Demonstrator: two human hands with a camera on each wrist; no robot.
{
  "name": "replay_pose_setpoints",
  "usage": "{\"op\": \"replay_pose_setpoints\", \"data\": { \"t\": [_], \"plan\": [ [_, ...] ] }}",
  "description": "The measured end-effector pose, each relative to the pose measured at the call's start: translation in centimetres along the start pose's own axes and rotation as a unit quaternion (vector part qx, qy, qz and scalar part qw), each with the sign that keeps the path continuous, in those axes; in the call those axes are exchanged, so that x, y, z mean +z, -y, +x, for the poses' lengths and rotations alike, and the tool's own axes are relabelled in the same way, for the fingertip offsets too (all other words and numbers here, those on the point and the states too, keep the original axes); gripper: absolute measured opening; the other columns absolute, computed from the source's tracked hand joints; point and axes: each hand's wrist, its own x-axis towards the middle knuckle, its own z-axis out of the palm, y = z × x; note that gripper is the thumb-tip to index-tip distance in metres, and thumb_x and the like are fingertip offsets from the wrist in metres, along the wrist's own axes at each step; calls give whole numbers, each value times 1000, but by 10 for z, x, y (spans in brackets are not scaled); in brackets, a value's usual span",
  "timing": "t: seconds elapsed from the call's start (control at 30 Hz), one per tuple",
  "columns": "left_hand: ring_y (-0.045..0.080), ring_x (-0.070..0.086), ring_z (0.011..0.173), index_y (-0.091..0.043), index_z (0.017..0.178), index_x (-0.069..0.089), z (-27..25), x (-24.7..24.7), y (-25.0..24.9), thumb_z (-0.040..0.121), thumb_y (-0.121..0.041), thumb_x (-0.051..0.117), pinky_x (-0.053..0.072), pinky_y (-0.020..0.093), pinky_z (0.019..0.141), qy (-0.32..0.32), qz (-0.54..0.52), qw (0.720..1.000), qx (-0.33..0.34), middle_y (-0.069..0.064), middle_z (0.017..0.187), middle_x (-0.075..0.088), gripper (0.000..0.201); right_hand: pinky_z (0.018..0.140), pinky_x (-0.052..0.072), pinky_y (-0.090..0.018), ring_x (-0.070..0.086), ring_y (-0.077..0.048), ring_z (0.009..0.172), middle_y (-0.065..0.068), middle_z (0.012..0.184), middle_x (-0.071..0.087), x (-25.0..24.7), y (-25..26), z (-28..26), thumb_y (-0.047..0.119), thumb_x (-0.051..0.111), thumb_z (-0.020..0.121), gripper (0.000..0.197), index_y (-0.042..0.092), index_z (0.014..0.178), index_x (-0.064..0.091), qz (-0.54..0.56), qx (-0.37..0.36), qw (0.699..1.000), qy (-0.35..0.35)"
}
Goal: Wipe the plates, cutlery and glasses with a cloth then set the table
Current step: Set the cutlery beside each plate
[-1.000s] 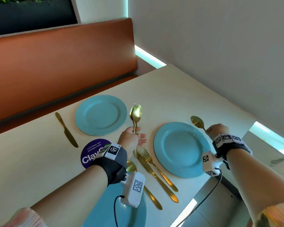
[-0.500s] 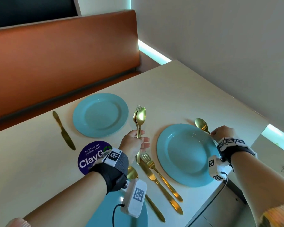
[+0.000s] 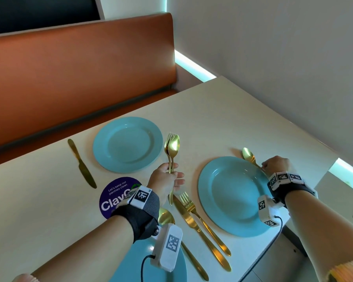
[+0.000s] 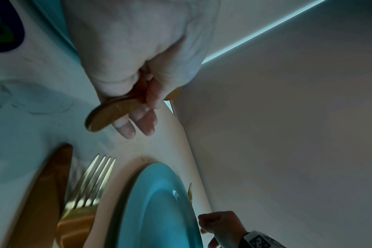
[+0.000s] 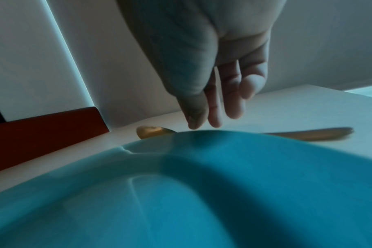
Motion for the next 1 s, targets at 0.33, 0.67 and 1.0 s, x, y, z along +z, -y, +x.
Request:
{"op": "replay_pose_setpoints", "data": {
  "t": [0.33, 0.67, 1.0],
  "plan": [
    [12, 56, 60, -8, 124, 57, -23, -18, -13, 96, -4, 50, 43, 15, 47, -29, 27, 999, 32, 2, 77, 64, 30, 89, 42, -19, 62, -19, 104, -4, 115, 68, -56, 116, -128, 17, 62, 88, 25, 16, 112, 70, 117, -297, 948, -11],
    [11, 50, 54, -5, 127, 49, -77, -90, -26, 92, -7, 56, 36, 20, 48, 24, 116, 992, 45, 5, 79, 67, 35, 89, 50, -31, 57, -14, 108, 10, 114, 66, -52, 194, -260, 27, 52, 93, 24, 34, 109, 69, -67, -490, 867, 57],
    [20, 67, 76, -18, 86, 58, -100, -171, -29, 96, -22, 50, 57, 32, 69, -61, 143, 980, 123, 2, 91, 69, 14, 79, 42, -23, 57, -14, 104, 6, 108, 66, -41, 224, -305, 22, 56, 90, 18, 25, 101, 70, -69, -435, 894, 84]
  ]
}}
